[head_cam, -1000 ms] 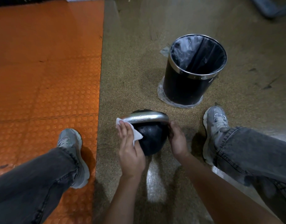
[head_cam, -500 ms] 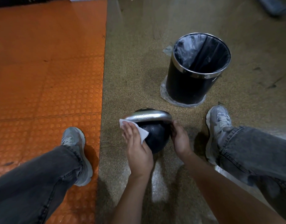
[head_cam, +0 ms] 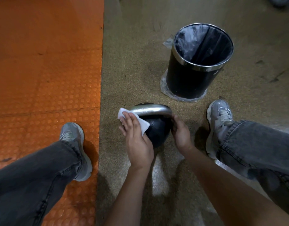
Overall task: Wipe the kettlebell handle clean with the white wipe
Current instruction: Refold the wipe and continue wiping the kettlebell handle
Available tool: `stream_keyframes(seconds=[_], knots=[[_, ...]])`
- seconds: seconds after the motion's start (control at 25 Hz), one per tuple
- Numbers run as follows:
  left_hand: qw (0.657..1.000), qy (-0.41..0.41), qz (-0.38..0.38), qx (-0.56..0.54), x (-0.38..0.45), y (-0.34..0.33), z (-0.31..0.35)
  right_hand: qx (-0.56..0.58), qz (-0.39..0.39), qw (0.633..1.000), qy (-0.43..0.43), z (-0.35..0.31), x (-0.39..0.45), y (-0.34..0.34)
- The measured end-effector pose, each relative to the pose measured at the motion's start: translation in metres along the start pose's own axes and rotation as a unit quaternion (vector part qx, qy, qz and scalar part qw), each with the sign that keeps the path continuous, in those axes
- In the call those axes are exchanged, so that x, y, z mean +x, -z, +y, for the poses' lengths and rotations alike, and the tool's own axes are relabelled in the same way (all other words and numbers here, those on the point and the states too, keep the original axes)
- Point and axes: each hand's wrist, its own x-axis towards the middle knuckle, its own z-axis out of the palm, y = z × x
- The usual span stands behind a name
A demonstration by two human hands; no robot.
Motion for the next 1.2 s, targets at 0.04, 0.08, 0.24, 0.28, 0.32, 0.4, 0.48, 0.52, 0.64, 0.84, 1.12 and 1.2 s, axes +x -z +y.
stream_keyframes(seconds=[0.04, 0.08, 0.24, 0.28, 0.32, 0.4, 0.48, 0.52, 0.64, 0.84, 1.12, 1.2], knots=[[1.000, 0.005, 0.002, -0.009, -0.003, 0.002, 0.001, -0.003, 0.001, 1.000, 0.012, 0.000, 0.000, -0.001], [1.000, 0.010, 0.002, -0.016, -0.004, 0.004, 0.002, -0.001, 0.002, 1.000, 0.020, -0.001, -0.001, -0.001], [1.000, 0.016, 0.010, -0.013, 0.002, 0.001, 0.000, 0.010, 0.005, 1.000, -0.001, -0.003, -0.002, -0.002], [1.000, 0.017, 0.008, -0.016, 0.000, 0.001, 0.000, 0.011, 0.007, 1.000, -0.003, -0.002, -0.002, -0.001], [1.000, 0.019, 0.007, -0.022, -0.004, 0.002, 0.000, 0.006, 0.010, 1.000, 0.005, -0.002, -0.002, -0.002], [0.999, 0.029, 0.001, -0.023, -0.009, 0.003, -0.001, 0.001, 0.012, 1.000, 0.016, -0.002, -0.002, -0.003], [0.999, 0.027, 0.003, -0.017, -0.006, -0.001, -0.005, 0.002, 0.004, 1.000, 0.011, 0.000, 0.000, 0.000], [0.999, 0.030, 0.004, -0.014, -0.006, -0.002, -0.004, 0.004, 0.003, 1.000, 0.005, 0.001, 0.001, 0.000], [0.999, 0.041, 0.013, -0.033, -0.006, 0.001, 0.006, -0.001, 0.012, 1.000, 0.007, 0.002, 0.000, 0.000], [0.994, 0.096, 0.034, -0.038, 0.012, 0.003, 0.019, 0.005, 0.007, 1.000, -0.016, 0.004, 0.003, 0.001], [0.962, 0.248, 0.038, -0.111, 0.018, 0.010, 0.041, 0.010, 0.002, 1.000, -0.014, 0.002, 0.001, 0.002], [0.944, 0.308, 0.041, -0.114, 0.026, 0.016, 0.045, 0.011, 0.004, 1.000, -0.003, 0.002, 0.003, 0.001]])
